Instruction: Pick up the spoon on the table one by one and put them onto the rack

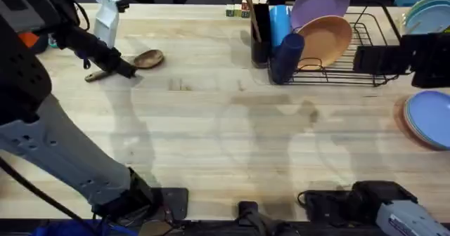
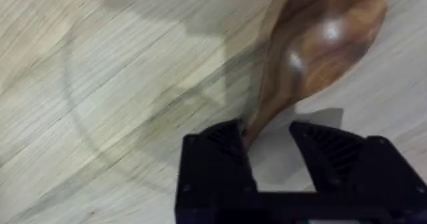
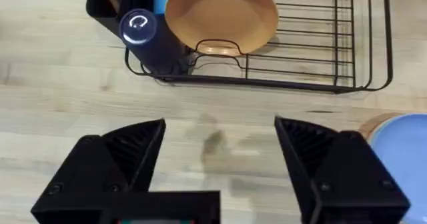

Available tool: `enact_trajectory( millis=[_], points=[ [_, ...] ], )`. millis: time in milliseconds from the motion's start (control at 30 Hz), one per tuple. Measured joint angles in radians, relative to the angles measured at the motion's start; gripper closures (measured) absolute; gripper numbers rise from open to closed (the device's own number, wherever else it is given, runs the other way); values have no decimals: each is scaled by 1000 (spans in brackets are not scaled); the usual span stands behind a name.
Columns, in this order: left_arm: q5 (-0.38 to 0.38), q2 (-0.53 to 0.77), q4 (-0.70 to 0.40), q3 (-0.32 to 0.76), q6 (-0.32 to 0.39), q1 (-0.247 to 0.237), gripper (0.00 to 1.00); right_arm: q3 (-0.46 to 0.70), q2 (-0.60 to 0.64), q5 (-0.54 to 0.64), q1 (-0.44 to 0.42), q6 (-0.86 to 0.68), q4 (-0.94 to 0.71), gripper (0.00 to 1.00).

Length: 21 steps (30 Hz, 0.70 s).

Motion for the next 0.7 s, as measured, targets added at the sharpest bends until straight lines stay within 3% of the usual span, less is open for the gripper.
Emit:
enact_trajectory(
  millis=[367,700],
  points=[
    [26,0,11,-3,0,-5,846,0,0,0,0,18,0,9],
    [27,0,19,-5,0,-5,886,0,0,0,0,19,0,10]
  ],
)
